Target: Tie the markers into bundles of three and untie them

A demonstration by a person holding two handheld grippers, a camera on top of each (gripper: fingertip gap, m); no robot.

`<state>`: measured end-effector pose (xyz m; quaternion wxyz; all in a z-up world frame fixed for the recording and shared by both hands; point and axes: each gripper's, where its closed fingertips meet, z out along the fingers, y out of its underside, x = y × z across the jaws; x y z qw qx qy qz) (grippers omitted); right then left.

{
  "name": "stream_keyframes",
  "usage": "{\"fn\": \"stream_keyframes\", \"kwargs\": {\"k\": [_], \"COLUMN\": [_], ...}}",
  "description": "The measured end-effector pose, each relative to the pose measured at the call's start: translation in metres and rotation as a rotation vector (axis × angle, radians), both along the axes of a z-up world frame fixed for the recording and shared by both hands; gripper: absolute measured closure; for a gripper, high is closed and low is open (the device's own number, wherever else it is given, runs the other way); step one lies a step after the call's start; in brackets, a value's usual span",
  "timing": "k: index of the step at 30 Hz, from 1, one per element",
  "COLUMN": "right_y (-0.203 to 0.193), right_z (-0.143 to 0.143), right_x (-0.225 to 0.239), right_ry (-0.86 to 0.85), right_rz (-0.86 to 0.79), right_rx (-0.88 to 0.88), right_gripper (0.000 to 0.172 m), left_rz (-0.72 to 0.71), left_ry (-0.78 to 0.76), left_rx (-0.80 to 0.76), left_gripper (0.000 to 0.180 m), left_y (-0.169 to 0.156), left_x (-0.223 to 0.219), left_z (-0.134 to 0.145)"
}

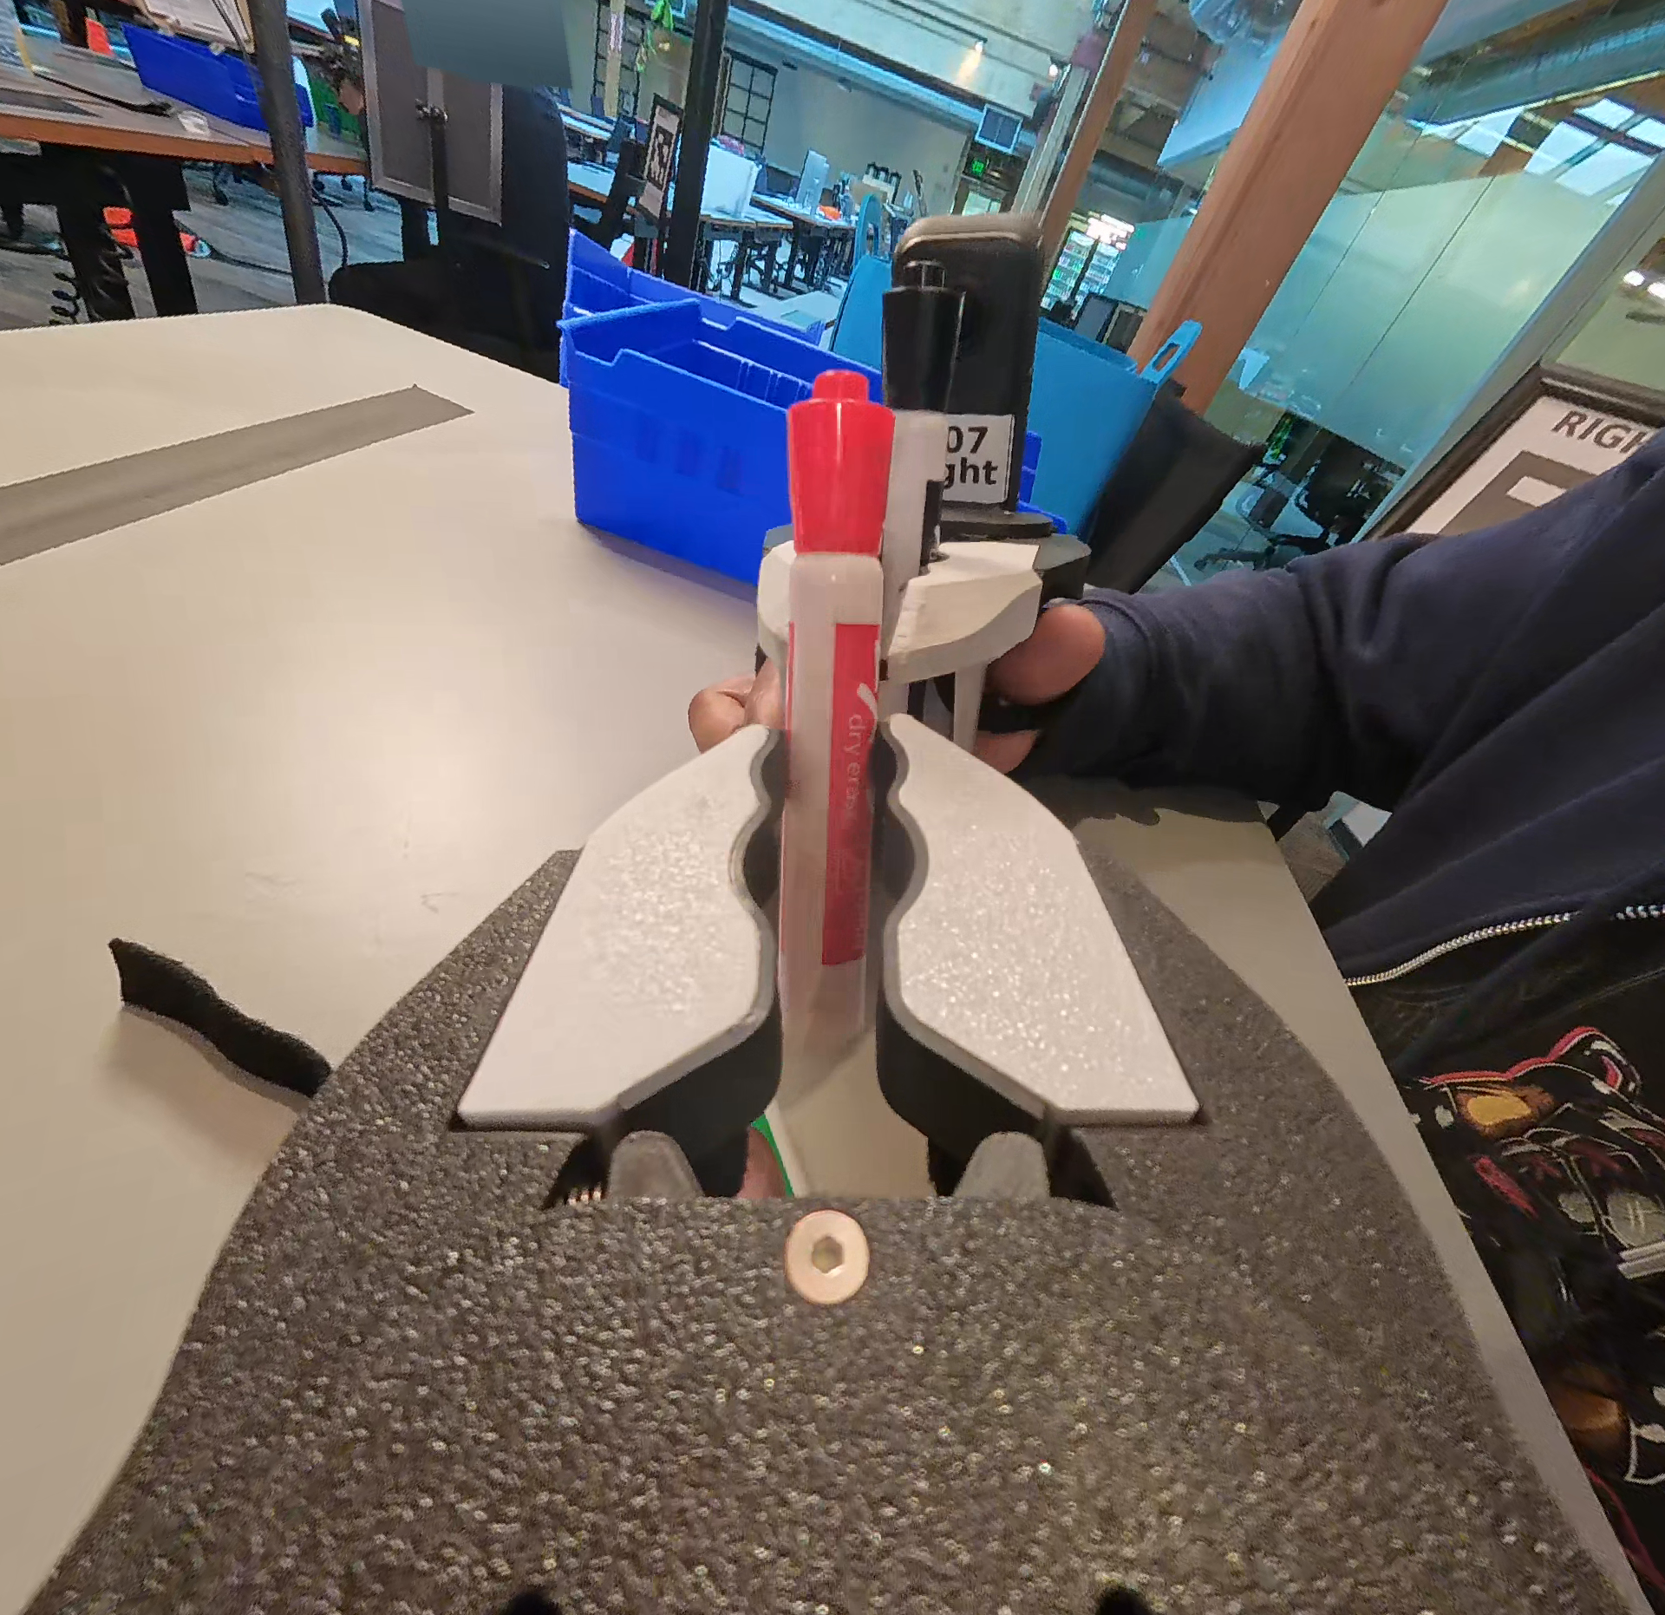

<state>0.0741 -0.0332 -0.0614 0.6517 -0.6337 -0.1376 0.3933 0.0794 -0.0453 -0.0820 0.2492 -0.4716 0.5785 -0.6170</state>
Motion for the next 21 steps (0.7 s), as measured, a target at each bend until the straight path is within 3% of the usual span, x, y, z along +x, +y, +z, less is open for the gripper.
{"fn": "stream_keyframes", "kwargs": {"k": [8,21], "right_y": [-0.002,-0.035], "right_z": [-0.003,-0.028], "right_x": [-0.004,-0.014], "right_ry": [-0.037,-0.39], "right_rz": [-0.008,-0.037], "right_rx": [-0.008,0.009], "right_gripper": [0.156,0.157], "left_rz": [0.03,-0.002], "left_ry": [0.051,0.186], "left_rx": [0.043,0.377], "left_gripper": [0.162,0.161], "left_y": [-0.007,-0.033], "left_x": [0.003,-0.005], "left_z": [-0.008,-0.037]}}
